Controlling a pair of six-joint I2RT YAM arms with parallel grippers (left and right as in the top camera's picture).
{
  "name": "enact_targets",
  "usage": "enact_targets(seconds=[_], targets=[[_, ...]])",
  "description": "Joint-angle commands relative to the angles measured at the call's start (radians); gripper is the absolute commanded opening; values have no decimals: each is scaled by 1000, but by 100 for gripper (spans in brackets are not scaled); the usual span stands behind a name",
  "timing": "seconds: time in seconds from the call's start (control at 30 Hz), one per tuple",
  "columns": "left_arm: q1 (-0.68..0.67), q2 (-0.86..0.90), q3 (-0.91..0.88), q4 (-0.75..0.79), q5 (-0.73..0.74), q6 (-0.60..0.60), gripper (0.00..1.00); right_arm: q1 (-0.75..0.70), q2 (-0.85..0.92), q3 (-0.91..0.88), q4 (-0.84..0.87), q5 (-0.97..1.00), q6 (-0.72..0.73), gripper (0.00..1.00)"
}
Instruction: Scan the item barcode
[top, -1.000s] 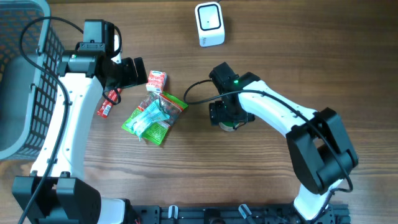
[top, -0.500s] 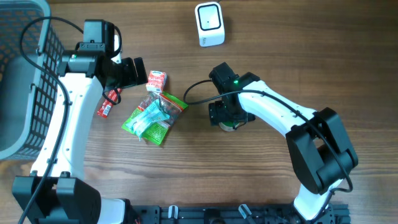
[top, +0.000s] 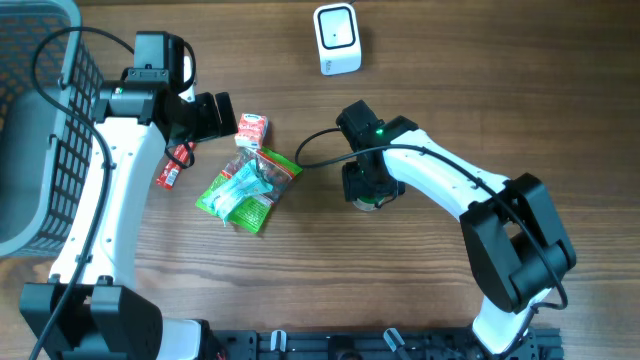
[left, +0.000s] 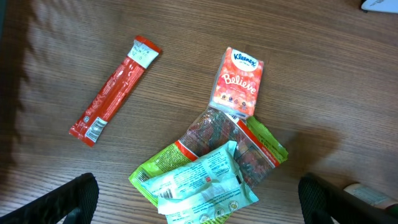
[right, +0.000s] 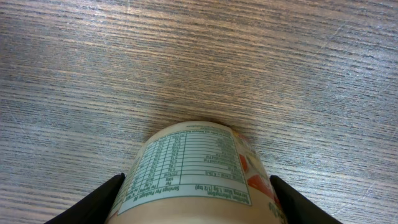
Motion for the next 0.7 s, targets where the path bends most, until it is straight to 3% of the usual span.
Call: enact_targets(seconds=[0.0, 0.27, 0.67], targets=[[-1, 1, 0, 3, -6, -3, 100, -6, 19, -6, 6, 4, -2, 53], [-1, 1, 0, 3, -6, -2, 100, -11, -2, 131, -86, 50, -42, 46], [-1, 1, 0, 3, -6, -2, 100, -11, -215, 414, -229, 52, -162, 34]])
